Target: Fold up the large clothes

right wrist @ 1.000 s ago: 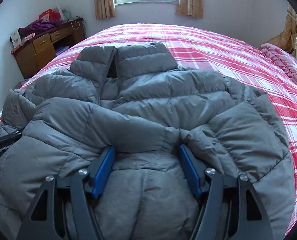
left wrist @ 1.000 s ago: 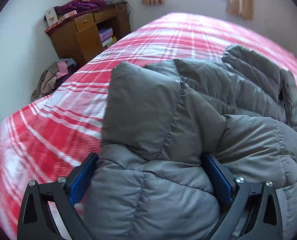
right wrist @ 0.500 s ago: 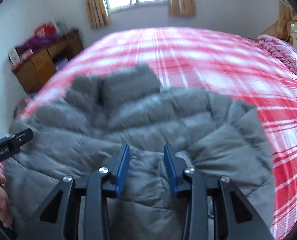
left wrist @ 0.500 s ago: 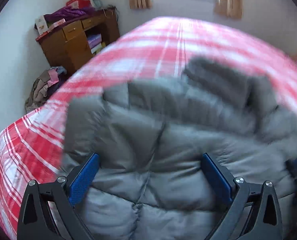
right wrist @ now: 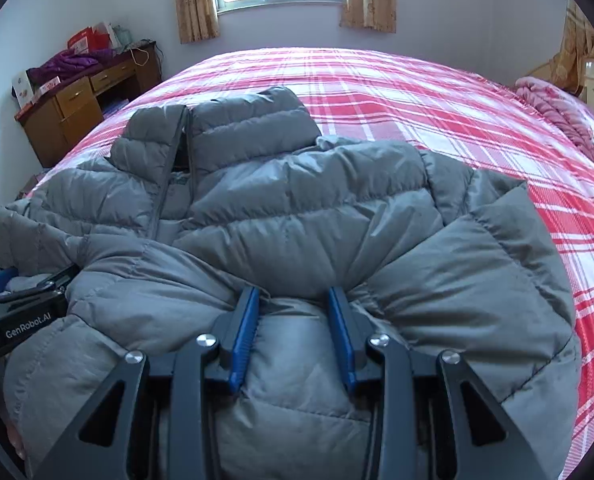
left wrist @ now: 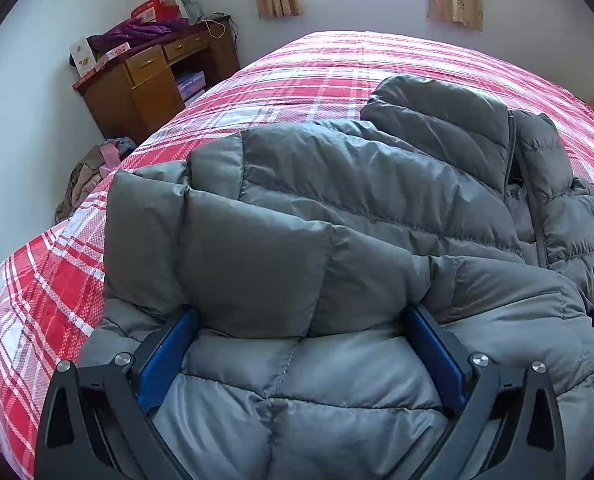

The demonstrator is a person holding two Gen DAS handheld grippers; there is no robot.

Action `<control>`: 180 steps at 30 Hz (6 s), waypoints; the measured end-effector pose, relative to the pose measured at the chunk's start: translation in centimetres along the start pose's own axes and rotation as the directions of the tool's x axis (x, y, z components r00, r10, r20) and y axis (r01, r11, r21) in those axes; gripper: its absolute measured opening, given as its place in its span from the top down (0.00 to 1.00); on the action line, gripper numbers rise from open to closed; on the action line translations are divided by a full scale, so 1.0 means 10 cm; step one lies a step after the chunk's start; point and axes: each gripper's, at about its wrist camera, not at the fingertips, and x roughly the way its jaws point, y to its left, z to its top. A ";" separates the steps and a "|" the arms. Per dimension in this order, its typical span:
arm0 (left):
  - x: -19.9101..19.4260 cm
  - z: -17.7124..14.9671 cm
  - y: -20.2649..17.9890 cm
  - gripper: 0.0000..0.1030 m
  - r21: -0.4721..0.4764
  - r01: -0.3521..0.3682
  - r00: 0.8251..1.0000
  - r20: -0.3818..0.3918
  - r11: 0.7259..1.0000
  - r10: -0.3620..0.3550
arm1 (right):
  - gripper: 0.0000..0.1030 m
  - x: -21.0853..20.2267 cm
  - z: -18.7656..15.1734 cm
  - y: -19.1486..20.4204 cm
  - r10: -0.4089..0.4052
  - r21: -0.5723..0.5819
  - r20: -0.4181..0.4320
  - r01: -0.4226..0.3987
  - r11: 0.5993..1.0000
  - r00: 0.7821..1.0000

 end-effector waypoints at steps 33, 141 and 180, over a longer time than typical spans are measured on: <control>0.87 1.90 -0.34 0.01 -0.082 0.185 0.973 -0.124 0.979 -0.194 | 0.03 0.73 1.79 -0.42 0.108 0.209 -0.114 -0.082 0.974 0.988; 0.68 0.72 -0.15 0.04 0.038 0.045 0.997 0.060 0.998 -0.047 | 0.55 0.42 0.62 0.04 0.094 -0.135 -0.040 -0.099 0.986 0.995; -1.28 -1.25 1.22 0.04 0.194 0.142 0.988 0.027 0.971 -0.150 | 0.13 -1.38 -0.69 -1.20 0.108 0.028 -0.095 -0.106 0.994 0.990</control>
